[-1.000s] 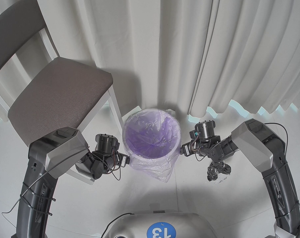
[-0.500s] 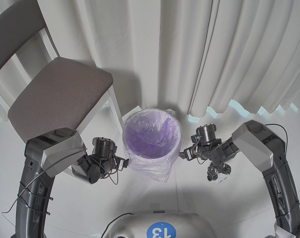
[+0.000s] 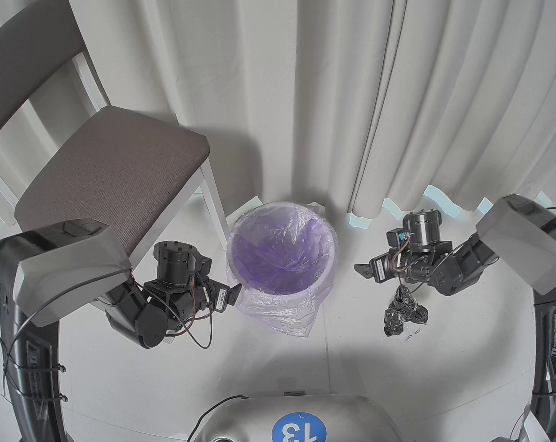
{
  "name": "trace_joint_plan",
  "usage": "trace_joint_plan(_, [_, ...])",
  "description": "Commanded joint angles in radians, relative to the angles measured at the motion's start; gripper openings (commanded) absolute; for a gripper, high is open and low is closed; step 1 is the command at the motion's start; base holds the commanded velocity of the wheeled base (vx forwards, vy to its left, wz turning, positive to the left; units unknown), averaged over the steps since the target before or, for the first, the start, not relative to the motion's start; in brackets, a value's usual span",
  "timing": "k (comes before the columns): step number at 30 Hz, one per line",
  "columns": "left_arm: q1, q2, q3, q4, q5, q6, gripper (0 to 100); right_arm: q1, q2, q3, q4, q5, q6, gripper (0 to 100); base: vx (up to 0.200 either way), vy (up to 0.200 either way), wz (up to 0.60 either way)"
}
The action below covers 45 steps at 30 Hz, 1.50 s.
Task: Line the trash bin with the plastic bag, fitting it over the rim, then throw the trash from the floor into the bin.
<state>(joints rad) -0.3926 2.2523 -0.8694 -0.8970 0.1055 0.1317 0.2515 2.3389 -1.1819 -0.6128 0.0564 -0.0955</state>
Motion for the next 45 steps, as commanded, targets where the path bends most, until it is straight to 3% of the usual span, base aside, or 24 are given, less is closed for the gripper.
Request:
trace_joint_plan(1, [-0.042,-0.155,0.069,0.004,0.002,0.002,100,-0.034,-0.185,0.117,-0.03,0.003,-0.003,100,0.0,0.0,0.0])
trace_joint_plan(14, [-0.18,-0.459,0.119,0.075,0.048,0.0,100,-0.074,-0.535,0.341,-0.038,-0.001,-0.044,100,0.0,0.0,0.0])
trace_joint_plan(24, [-0.166,-0.741,0.184,0.092,0.072,-0.026,100,-0.08,-0.776,0.455,-0.079,-0.029,-0.041,100,0.0,0.0,0.0])
trace_joint_plan(31, [-0.158,-0.936,0.22,0.236,0.068,-0.061,100,-0.08,-0.954,0.522,-0.071,-0.061,-0.044,100,0.0,0.0,0.0])
trace_joint_plan(45, [-0.16,-1.065,0.331,0.251,0.068,-0.063,100,-0.078,-1.256,0.748,-0.062,-0.067,-0.101,100,0.0,0.0,0.0])
